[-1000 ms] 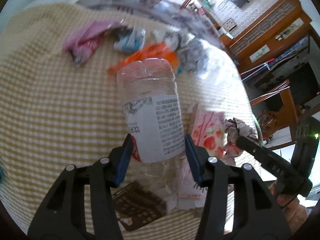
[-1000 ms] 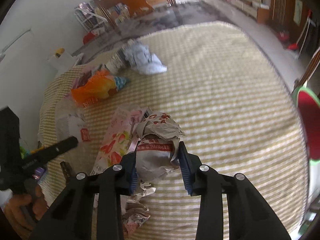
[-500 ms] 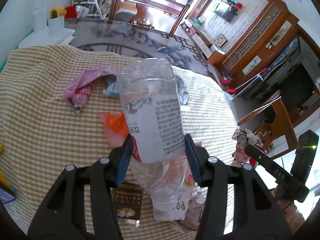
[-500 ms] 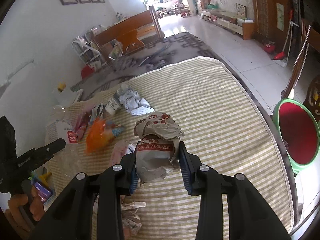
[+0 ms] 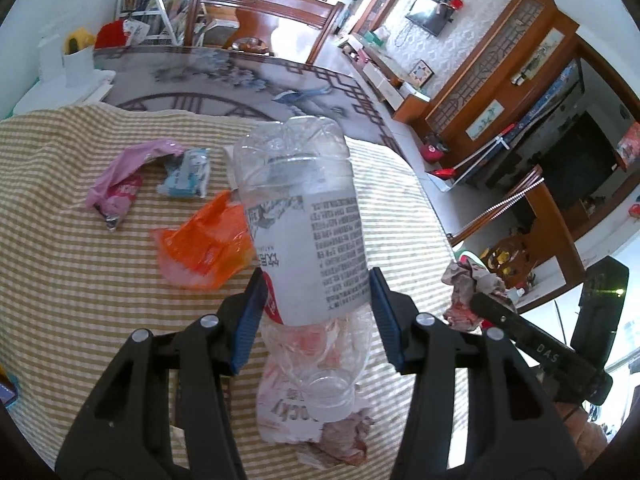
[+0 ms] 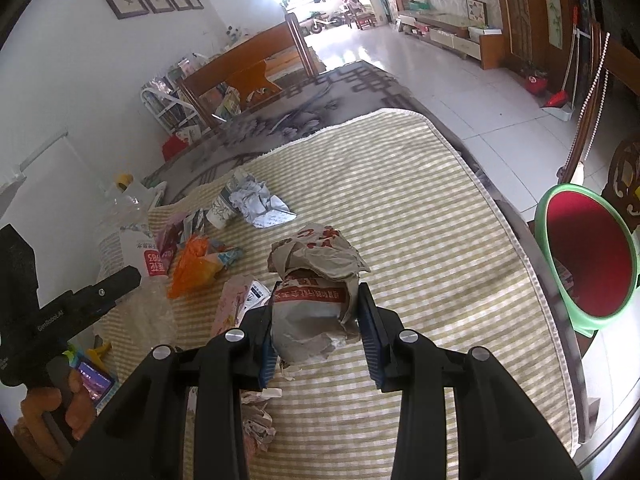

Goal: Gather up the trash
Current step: 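Carry the clear bottle and crumpled paper over the red bucket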

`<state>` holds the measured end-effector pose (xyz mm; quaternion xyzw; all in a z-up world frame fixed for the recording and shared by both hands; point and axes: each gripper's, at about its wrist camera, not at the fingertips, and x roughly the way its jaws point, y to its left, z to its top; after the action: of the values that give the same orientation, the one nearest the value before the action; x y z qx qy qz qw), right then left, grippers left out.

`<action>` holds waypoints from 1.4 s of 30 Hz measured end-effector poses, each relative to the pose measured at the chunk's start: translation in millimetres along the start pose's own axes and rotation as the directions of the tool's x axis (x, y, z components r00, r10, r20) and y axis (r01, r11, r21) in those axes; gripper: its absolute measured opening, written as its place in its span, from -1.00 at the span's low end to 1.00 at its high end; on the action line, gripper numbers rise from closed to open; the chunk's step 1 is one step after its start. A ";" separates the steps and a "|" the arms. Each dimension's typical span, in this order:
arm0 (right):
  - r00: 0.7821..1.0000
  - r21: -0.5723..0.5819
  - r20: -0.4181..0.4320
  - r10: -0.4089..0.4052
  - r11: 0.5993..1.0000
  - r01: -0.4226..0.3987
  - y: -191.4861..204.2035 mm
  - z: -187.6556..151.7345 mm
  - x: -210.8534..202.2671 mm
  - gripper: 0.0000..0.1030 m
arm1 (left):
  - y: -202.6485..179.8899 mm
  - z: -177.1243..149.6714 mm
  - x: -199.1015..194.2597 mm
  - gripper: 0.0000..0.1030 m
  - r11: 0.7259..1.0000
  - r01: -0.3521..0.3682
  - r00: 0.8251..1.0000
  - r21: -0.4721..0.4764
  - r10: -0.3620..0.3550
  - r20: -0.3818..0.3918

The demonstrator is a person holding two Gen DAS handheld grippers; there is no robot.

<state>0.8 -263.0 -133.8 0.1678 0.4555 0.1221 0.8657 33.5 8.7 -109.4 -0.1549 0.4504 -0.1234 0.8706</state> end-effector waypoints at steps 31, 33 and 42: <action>1.000 0.035 -0.012 -0.018 0.999 0.018 -122.8 33.5 -33.9 -0.33 | -123.2 -4.5 68.2 -0.04 0.999 0.023 0.999 0.049 -0.021 -0.045; 1.000 0.033 -0.007 -0.019 0.999 0.019 -133.4 37.5 -38.4 -0.33 | -133.1 -4.7 73.6 -0.04 0.998 0.021 0.999 0.057 -0.019 -0.042; 0.999 0.097 0.019 -0.039 0.995 0.037 -189.8 43.8 -59.5 -0.33 | -198.7 -5.8 106.7 -0.04 0.987 0.043 0.997 0.157 -0.032 -0.070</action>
<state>15.1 -465.9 -142.4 0.2021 0.4549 0.0819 0.8634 73.9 -213.1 -116.6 -0.0894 0.4653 -0.1803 0.8620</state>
